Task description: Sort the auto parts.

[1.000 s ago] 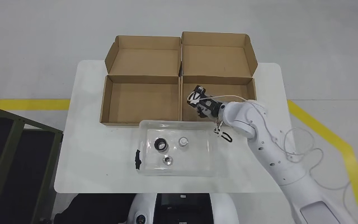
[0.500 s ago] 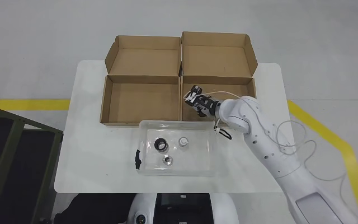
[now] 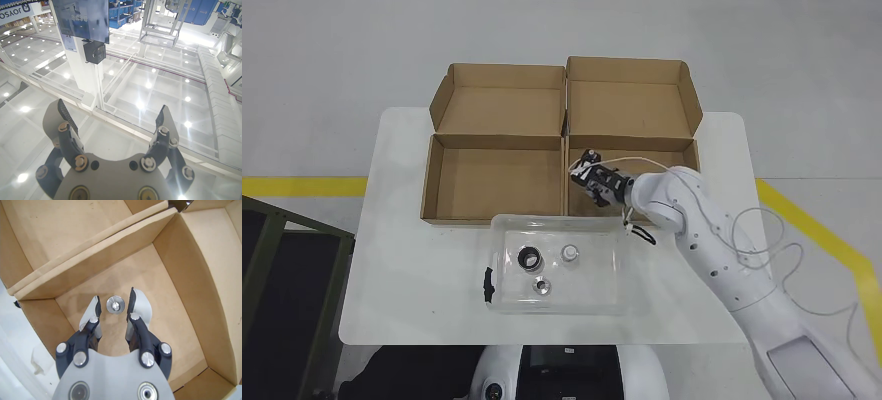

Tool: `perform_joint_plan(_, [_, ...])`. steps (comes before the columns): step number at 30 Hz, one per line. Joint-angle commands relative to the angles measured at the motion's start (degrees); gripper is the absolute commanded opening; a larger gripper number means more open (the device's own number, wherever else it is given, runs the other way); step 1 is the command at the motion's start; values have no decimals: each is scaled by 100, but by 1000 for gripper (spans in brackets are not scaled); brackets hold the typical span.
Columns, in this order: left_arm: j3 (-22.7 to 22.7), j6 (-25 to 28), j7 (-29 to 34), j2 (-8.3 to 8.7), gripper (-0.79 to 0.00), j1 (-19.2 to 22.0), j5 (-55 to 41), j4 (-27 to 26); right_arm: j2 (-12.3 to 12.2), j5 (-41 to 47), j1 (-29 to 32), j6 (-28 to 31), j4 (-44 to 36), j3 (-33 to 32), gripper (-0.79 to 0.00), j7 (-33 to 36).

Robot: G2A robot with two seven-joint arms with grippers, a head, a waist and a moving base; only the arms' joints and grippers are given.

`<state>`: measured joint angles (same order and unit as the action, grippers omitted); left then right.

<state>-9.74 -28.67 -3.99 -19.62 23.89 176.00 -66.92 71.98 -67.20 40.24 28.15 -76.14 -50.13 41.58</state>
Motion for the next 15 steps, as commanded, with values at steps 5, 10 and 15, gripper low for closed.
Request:
perform_joint_plan(5, [0,0,0,0,0,0,0,0,-61,17,187,96,-572,-211,-413,-106])
perform_joint_plan(10, [0,0,0,0,0,0,0,0,-181,-36,571,260,-1470,-525,-382,22])
perform_joint_plan(15, [0,0,0,0,0,0,0,0,-299,44,1118,513,-2316,-808,-252,39])
